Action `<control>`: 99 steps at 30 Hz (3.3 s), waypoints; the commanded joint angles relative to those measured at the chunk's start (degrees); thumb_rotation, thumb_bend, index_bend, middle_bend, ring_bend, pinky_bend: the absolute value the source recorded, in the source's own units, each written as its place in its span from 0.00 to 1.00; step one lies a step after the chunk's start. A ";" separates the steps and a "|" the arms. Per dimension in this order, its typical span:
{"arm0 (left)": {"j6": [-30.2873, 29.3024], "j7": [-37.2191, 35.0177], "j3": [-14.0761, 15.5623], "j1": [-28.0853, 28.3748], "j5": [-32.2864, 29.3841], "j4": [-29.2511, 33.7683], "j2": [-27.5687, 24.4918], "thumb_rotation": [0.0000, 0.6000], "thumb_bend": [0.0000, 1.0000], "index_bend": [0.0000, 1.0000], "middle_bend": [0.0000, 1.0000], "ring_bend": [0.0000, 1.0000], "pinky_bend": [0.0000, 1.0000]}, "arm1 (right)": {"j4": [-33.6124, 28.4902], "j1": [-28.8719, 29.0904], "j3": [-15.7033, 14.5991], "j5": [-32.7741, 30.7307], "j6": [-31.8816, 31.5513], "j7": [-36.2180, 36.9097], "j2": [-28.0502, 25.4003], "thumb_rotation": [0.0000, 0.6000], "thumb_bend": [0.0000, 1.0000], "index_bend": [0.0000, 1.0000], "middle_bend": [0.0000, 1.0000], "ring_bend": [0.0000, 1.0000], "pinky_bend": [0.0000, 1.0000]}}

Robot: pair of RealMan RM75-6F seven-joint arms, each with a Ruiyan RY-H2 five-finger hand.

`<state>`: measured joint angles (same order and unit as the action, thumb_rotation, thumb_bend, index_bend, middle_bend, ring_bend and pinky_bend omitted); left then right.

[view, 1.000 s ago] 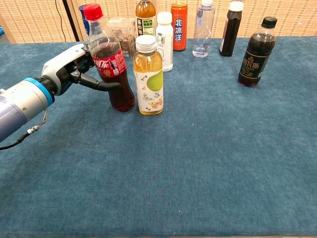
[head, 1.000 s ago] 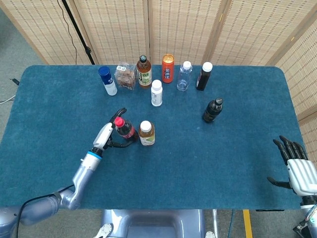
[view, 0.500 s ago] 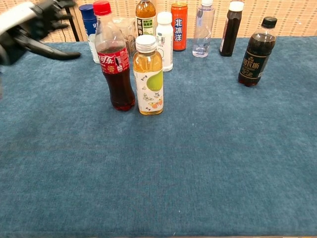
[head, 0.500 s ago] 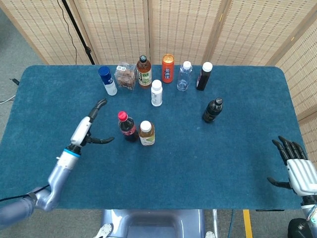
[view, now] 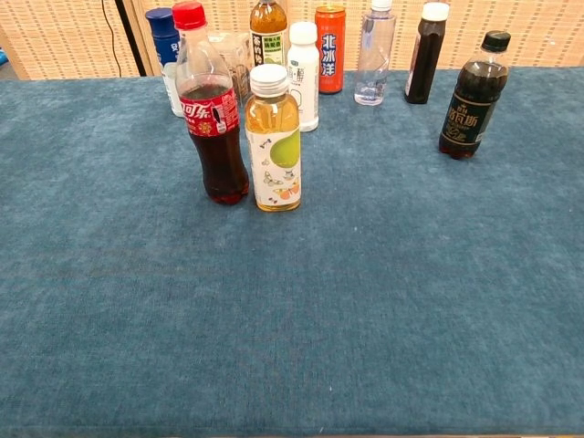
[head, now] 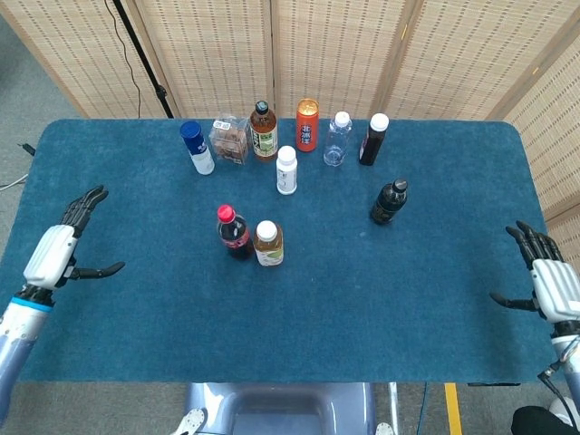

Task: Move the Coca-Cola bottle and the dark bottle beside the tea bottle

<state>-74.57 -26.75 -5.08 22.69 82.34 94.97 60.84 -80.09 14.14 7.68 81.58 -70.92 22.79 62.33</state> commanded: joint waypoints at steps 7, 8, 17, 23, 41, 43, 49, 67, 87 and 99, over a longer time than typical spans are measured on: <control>-5.72 6.53 2.00 -6.70 -1.21 8.82 -6.81 1.00 0.14 0.00 0.00 0.00 0.00 | 15.75 10.40 2.56 -2.60 16.26 14.56 8.29 1.00 0.00 0.00 0.00 0.00 0.00; -6.33 6.82 1.99 -7.08 -1.09 9.11 -6.85 1.00 0.14 0.00 0.00 0.00 0.00 | 16.55 11.08 2.69 -2.82 17.53 15.89 8.73 1.00 0.00 0.00 0.00 0.00 0.00; -6.91 3.70 3.41 -9.06 2.47 10.13 -8.59 1.00 0.14 0.00 0.00 0.00 0.00 | 28.76 18.94 4.30 -4.27 30.38 30.02 15.74 1.00 0.00 0.00 0.00 0.00 0.00; -8.84 4.20 3.34 -10.66 2.78 10.09 -9.14 1.00 0.14 0.00 0.00 0.00 0.00 | 35.56 22.23 5.55 -4.48 32.92 34.95 19.77 1.00 0.00 0.00 0.00 0.00 0.00; -9.58 12.59 0.12 -11.96 -3.96 11.69 -6.52 1.00 0.14 0.00 0.00 0.00 0.00 | 44.24 28.59 2.99 0.54 36.61 49.10 27.36 1.00 0.00 0.00 0.00 0.00 0.00; -9.30 13.10 -0.05 -11.90 -4.17 11.81 -6.43 1.00 0.14 0.00 0.00 0.00 0.00 | 45.13 28.83 2.69 0.90 36.23 50.43 28.55 1.00 0.00 0.00 0.00 0.00 0.00; -8.75 14.26 -0.42 -11.95 -4.58 11.81 -6.21 1.00 0.14 0.00 0.00 0.00 0.00 | 46.81 30.47 1.79 2.85 34.26 55.62 30.80 1.00 0.00 0.00 0.00 0.00 0.00; -7.07 13.29 -1.74 -12.40 -6.40 10.47 -6.20 1.00 0.14 0.00 0.00 0.00 0.00 | 58.94 34.34 7.99 -4.81 33.39 50.90 42.46 1.00 0.30 0.49 0.53 0.58 0.68; -8.23 8.17 -0.93 -13.97 -0.83 10.32 -7.67 1.00 0.14 0.00 0.00 0.00 0.00 | 31.52 23.75 6.83 -2.88 13.41 36.81 28.81 1.00 0.59 0.57 0.61 0.66 0.79; -9.02 5.24 0.34 -14.68 3.17 9.36 -8.30 1.00 0.14 0.00 0.00 0.00 0.00 | 8.48 18.67 1.67 0.99 8.19 21.86 20.95 1.00 0.59 0.58 0.62 0.66 0.79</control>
<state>-83.40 -21.32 -4.85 8.13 85.30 104.41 52.61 -69.00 33.94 10.78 81.43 -61.69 46.74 84.32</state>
